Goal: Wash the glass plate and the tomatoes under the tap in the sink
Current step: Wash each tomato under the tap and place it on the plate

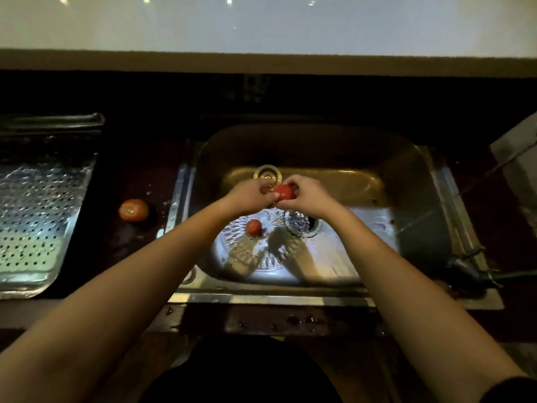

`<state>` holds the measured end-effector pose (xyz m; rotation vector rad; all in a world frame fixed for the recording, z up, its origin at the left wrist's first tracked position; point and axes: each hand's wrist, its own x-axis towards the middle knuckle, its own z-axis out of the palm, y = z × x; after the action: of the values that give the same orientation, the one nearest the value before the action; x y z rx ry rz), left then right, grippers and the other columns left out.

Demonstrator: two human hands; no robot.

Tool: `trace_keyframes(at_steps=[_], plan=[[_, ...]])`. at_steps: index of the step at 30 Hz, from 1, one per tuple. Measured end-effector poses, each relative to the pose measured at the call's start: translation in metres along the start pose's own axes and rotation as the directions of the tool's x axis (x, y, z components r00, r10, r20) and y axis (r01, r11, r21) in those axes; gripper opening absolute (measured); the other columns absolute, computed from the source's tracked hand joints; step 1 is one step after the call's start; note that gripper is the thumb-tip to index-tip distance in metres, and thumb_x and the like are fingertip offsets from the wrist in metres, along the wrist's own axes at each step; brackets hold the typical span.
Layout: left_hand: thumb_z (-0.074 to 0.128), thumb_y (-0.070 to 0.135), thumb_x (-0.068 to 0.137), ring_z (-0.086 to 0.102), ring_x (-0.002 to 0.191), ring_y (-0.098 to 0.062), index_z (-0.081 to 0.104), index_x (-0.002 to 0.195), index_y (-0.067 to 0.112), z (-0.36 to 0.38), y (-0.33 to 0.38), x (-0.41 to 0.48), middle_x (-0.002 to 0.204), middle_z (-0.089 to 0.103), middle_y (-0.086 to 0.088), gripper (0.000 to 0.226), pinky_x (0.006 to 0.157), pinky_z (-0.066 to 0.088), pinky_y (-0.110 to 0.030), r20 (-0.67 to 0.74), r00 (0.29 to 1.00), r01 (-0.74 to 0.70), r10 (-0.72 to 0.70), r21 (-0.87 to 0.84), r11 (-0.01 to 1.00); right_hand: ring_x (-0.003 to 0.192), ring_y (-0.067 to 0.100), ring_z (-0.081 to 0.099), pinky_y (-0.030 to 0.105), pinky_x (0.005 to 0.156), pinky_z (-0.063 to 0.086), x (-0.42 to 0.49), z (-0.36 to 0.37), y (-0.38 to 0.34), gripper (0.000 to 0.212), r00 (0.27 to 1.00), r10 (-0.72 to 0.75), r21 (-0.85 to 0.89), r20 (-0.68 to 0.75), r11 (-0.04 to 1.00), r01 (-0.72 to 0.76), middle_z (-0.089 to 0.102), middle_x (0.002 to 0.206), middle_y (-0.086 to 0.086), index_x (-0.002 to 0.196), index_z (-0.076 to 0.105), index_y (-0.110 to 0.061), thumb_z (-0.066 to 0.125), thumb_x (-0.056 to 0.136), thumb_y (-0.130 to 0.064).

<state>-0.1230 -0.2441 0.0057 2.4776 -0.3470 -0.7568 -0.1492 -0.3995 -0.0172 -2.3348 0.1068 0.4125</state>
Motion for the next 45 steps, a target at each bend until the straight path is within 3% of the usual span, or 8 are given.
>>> trace_keyframes(at_steps=[6, 9, 14, 22, 29, 36, 41, 45], plan=[[0.055, 0.02, 0.088, 0.051, 0.119, -0.026, 0.049, 0.134, 0.016, -0.021, -0.091, -0.066, 0.128, 0.059, -0.01, 0.046, 0.101, 0.039, -0.037, -0.321, 0.938, -0.068, 0.134, 0.207, 0.976, 0.108, 0.03, 0.053, 0.035, 0.087, 0.043, 0.04, 0.057, 0.006, 0.053, 0.994, 0.103, -0.068, -0.034, 0.992, -0.105, 0.054, 0.12, 0.017, 0.113, 0.053, -0.009, 0.078, 0.067, -0.014], [0.058, 0.018, 0.087, 0.043, 0.13, -0.029, 0.05, 0.133, 0.011, -0.017, -0.133, -0.093, 0.138, 0.05, -0.014, 0.048, 0.111, 0.031, -0.038, -0.263, 0.942, -0.1, 0.208, 0.371, 0.923, 0.108, 0.031, 0.051, 0.032, 0.082, 0.04, 0.044, 0.085, 0.021, 0.063, 0.983, 0.181, -0.126, -0.014, 0.975, -0.181, 0.052, 0.119, 0.015, 0.111, 0.052, -0.01, 0.084, 0.058, -0.019], [0.066, 0.025, 0.082, 0.039, 0.132, -0.039, 0.055, 0.128, 0.006, 0.001, -0.165, -0.112, 0.14, 0.045, -0.019, 0.051, 0.107, 0.035, -0.053, -0.173, 0.934, -0.18, 0.314, 0.532, 0.827, 0.118, 0.036, 0.047, 0.04, 0.099, 0.041, 0.046, 0.115, 0.041, 0.061, 0.984, 0.18, -0.205, -0.013, 0.962, -0.179, 0.046, 0.127, 0.02, 0.123, 0.047, -0.005, 0.078, 0.072, -0.017], [0.034, 0.039, 0.093, 0.022, 0.141, -0.031, 0.039, 0.14, 0.009, 0.008, -0.178, -0.112, 0.151, 0.03, -0.013, 0.056, 0.115, 0.02, -0.045, -0.151, 0.936, -0.183, 0.319, 0.566, 0.804, 0.111, 0.034, 0.05, 0.039, 0.094, 0.041, 0.048, 0.13, 0.052, 0.051, 0.987, 0.156, -0.261, 0.041, 0.955, -0.14, 0.048, 0.122, 0.018, 0.117, 0.051, -0.005, 0.075, 0.073, -0.013], [0.025, 0.043, 0.097, -0.009, 0.144, -0.021, 0.02, 0.148, 0.017, 0.014, -0.188, -0.108, 0.158, 0.004, -0.005, 0.058, 0.12, -0.002, -0.036, -0.145, 0.945, -0.166, 0.292, 0.558, 0.813, 0.128, 0.033, 0.041, 0.048, 0.107, 0.036, 0.051, 0.111, 0.03, 0.065, 0.983, 0.176, -0.301, 0.044, 0.941, -0.155, 0.044, 0.139, 0.016, 0.137, 0.039, -0.01, 0.07, 0.08, -0.019], [0.029, 0.043, 0.097, -0.009, 0.145, -0.022, 0.016, 0.148, 0.016, 0.011, -0.194, -0.119, 0.157, 0.001, -0.006, 0.059, 0.12, 0.001, -0.036, -0.111, 0.933, -0.238, 0.342, 0.522, 0.819, 0.121, 0.024, 0.04, 0.04, 0.1, 0.035, 0.066, 0.071, -0.092, 0.05, 0.962, -0.262, -0.197, 0.081, 0.942, 0.273, 0.053, 0.128, 0.007, 0.13, 0.05, -0.022, 0.067, 0.082, -0.029], [0.029, 0.044, 0.097, 0.011, 0.145, -0.025, 0.023, 0.147, 0.015, 0.014, -0.207, -0.147, 0.156, 0.017, -0.007, 0.058, 0.118, 0.015, -0.043, -0.133, 0.921, -0.258, 0.366, 0.498, 0.828, 0.119, 0.019, 0.036, 0.034, 0.102, 0.031, 0.072, 0.098, -0.16, 0.058, 0.811, -0.476, -0.212, 0.34, 0.802, 0.559, 0.052, 0.134, -0.002, 0.134, 0.047, -0.028, 0.068, 0.081, -0.036], [0.03, 0.044, 0.096, 0.013, 0.144, -0.026, 0.025, 0.146, 0.012, 0.012, -0.207, -0.151, 0.155, 0.018, -0.007, 0.059, 0.117, 0.015, -0.044, -0.137, 0.917, -0.27, 0.376, 0.482, 0.834, 0.111, 0.02, 0.036, 0.034, 0.099, 0.03, 0.078, 0.128, -0.185, 0.067, 0.7, -0.51, -0.24, 0.499, 0.695, 0.678, 0.047, 0.138, -0.002, 0.138, 0.043, -0.027, 0.07, 0.078, -0.039]])
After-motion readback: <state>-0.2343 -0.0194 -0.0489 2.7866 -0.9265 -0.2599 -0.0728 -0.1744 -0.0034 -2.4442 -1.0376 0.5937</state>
